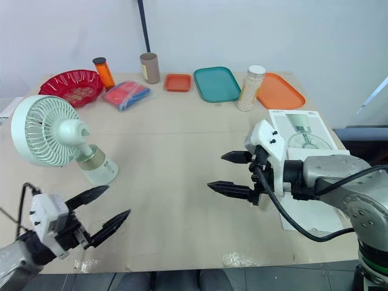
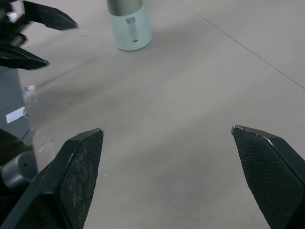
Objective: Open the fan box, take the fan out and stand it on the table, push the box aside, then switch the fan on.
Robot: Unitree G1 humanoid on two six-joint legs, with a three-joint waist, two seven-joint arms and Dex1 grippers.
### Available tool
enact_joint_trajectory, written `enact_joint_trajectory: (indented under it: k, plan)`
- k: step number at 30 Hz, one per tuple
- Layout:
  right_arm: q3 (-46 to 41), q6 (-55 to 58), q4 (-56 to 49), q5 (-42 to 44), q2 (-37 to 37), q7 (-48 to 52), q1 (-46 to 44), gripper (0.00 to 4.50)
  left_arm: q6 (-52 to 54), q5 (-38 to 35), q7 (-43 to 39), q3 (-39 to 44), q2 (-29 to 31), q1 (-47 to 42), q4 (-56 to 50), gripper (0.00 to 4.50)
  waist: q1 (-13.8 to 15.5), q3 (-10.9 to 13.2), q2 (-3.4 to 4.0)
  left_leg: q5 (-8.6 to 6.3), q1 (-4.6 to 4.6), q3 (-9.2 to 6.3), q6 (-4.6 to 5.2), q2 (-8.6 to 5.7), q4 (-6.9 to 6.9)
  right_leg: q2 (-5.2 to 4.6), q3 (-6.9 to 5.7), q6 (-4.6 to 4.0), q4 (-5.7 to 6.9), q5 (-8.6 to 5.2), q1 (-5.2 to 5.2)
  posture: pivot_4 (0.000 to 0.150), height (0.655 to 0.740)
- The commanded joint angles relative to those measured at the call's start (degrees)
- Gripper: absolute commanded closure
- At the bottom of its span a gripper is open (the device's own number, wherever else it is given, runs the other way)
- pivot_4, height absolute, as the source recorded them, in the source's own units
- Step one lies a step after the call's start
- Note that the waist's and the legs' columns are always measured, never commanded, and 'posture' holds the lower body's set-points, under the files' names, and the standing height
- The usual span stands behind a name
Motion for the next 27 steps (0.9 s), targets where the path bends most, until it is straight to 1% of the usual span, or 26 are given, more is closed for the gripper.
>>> enact_joint_trajectory:
  k: [1, 5, 9, 11, 14, 15, 17, 20, 23, 27]
  plan:
    - [5.75, -7.81, 1.29, -5.21, 2.25, 0.21, -1.63, 0.11, -7.84, 5.74, 4.46, 4.67, -8.97, 15.68, -5.99, 0.00, -0.14, 0.01, -0.02, 0.00, 0.00, 0.01, 0.00, 0.00, 0.00, 0.00, 0.02, 0.00, 0.00, 0.00, -0.01, 0.150, 0.7400]
    - [8.12, -12.26, 1.54, -7.68, 3.98, 0.72, -1.94, 0.11, -12.83, 8.32, 5.47, 6.74, -13.09, 19.78, -1.16, 0.00, -0.12, 0.03, -0.02, -0.06, -0.01, 0.08, -0.01, 0.01, 0.00, 0.03, 0.10, -0.01, -0.03, -0.03, -0.06, 0.150, 0.7400]
    - [9.05, -17.07, 1.47, -7.03, 8.67, 0.55, -4.80, 0.11, -15.27, 8.62, 6.36, 9.81, -14.78, 19.62, 5.05, 0.00, -0.09, 0.04, -0.07, -0.06, -0.02, 0.07, -0.01, -0.02, 0.00, 0.03, 0.09, 0.00, -0.03, -0.08, -0.07, 0.150, 0.7400]
    - [9.27, -18.97, 0.60, -7.24, 10.03, 0.48, -5.47, 0.11, -17.82, 8.49, 4.43, 11.84, -13.03, 18.32, 7.85, 0.00, -0.23, 0.05, -0.09, -0.06, -0.02, 0.09, -0.01, -0.01, -0.01, 0.05, 0.12, 0.00, -0.03, -0.09, -0.10, 0.150, 0.7400]
    - [9.66, -20.39, -0.69, -6.42, 10.95, 0.94, -5.76, 0.11, -19.37, 7.55, 2.63, 14.13, -10.70, 16.22, 10.67, 0.00, -0.14, 0.06, -0.10, -0.08, -0.04, 0.07, -0.02, 0.02, -0.02, 0.07, 0.08, -0.03, -0.03, -0.11, -0.12, 0.150, 0.7400]
    - [10.04, -21.27, -0.74, -6.53, 11.42, 1.16, -5.96, 0.11, -19.46, 6.92, 2.03, 15.27, -9.12, 14.43, 12.41, 0.00, -0.12, 0.05, -0.10, -0.08, -0.06, 0.07, -0.02, 0.01, -0.02, 0.05, 0.07, -0.03, -0.03, -0.11, -0.12, 0.150, 0.7400]
    - [11.84, -23.77, -0.86, -8.78, 11.33, 2.50, -5.91, 0.11, -19.45, 5.46, 0.81, 17.66, -5.63, 10.67, 15.95, 0.00, -0.06, 0.05, -0.09, -0.08, -0.06, 0.06, -0.03, 0.00, -0.02, 0.03, 0.04, -0.03, -0.02, -0.11, -0.11, 0.150, 0.7400]
    - [13.60, -25.67, -0.84, -10.75, 10.47, 4.07, -5.49, 0.11, -18.02, 3.47, 0.81, 19.81, -2.94, 7.20, 18.42, 0.00, -0.18, 0.02, -0.13, -0.07, -0.04, 0.00, -0.03, 0.04, -0.01, 0.05, -0.05, -0.07, 0.01, -0.08, -0.10, 0.150, 0.7400]
    - [14.63, -25.82, -0.72, -10.78, 9.78, 5.12, -5.25, 0.11, -15.10, 0.37, 1.83, 21.39, -0.86, 4.58, 17.87, 0.00, -0.24, 0.02, -0.14, -0.09, -0.04, 0.05, -0.05, 0.04, -0.01, 0.03, 0.01, -0.06, 0.00, -0.09, -0.11, 0.150, 0.7400]
    - [15.68, -25.60, -1.08, -10.85, 10.01, 4.95, -4.54, 0.11, -11.38, -2.65, 3.60, 21.46, 0.45, 3.17, 13.72, 0.00, -0.20, 0.03, -0.13, -0.10, -0.04, 0.02, -0.06, 0.07, -0.02, 0.03, -0.04, -0.08, 0.01, -0.07, -0.10, 0.150, 0.7400]
